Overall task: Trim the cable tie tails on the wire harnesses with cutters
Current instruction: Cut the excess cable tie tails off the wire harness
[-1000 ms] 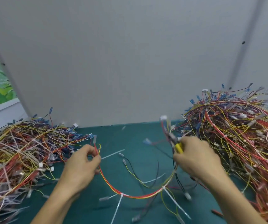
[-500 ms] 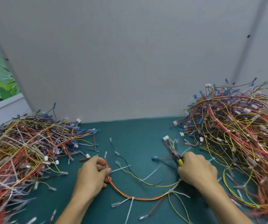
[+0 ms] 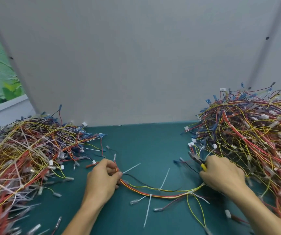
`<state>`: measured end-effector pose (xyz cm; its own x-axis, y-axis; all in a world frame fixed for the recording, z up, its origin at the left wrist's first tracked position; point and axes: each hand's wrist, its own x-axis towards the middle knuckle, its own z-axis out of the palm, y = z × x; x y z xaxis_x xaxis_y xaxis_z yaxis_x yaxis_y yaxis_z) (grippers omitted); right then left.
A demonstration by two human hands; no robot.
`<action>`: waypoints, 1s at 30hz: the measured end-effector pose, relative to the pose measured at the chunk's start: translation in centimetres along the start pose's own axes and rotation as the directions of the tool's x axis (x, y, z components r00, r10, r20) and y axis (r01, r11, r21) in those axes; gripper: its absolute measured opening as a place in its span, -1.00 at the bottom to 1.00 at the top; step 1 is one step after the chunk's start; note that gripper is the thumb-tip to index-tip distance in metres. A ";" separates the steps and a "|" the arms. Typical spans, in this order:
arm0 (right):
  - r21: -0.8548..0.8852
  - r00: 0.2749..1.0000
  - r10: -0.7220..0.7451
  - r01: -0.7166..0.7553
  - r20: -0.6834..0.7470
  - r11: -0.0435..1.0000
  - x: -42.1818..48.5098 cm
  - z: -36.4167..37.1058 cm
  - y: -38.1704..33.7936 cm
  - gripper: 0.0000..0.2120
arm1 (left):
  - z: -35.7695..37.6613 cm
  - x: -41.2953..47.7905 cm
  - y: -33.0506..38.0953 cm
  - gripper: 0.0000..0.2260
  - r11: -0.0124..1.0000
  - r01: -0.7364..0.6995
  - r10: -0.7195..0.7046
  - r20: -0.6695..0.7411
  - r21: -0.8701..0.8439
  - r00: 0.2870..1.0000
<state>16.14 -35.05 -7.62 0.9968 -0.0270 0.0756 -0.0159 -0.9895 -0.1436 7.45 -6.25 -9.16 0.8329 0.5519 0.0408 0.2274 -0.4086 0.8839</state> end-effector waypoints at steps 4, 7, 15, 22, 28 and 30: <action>0.181 0.989 0.012 0.015 -0.148 0.983 0.1 -0.1 -3.4 -0.89 | -1.6 1.1 0.1 -0.87 0.980 -0.120 0.145 -0.159 0.160 0.977; 0.162 0.991 -0.004 0.025 -0.131 0.987 0.2 0.8 -4.6 -0.89 | -2.7 1.7 -0.5 -0.88 0.939 -0.093 0.155 -0.167 0.331 0.974; 0.077 0.997 -0.030 0.024 0.073 0.997 1.0 1.7 -2.6 -0.83 | -2.2 1.4 -0.6 -0.91 0.886 -0.084 0.111 -0.033 0.456 0.993; 0.073 0.989 -0.050 0.041 0.136 0.997 0.5 0.9 -2.4 -0.81 | -2.7 0.9 -0.1 -0.82 0.821 -0.034 0.021 0.029 0.570 0.999; 0.048 0.959 -0.108 0.099 0.262 0.994 -0.2 -0.1 -1.9 -0.71 | -3.6 -0.2 0.7 -0.89 0.626 -0.043 -0.087 0.125 0.779 0.988; 0.049 0.949 -0.136 0.127 0.286 0.991 -0.3 -0.1 -1.6 -0.71 | -3.7 -0.4 0.9 -0.89 0.576 -0.066 -0.087 0.141 0.815 0.986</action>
<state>15.87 -33.45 -7.32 0.9702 0.1491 -0.1912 0.1144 -0.9768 -0.1811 5.44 -4.19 -6.69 0.8728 0.4772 -0.1021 0.4872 -0.8640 0.1270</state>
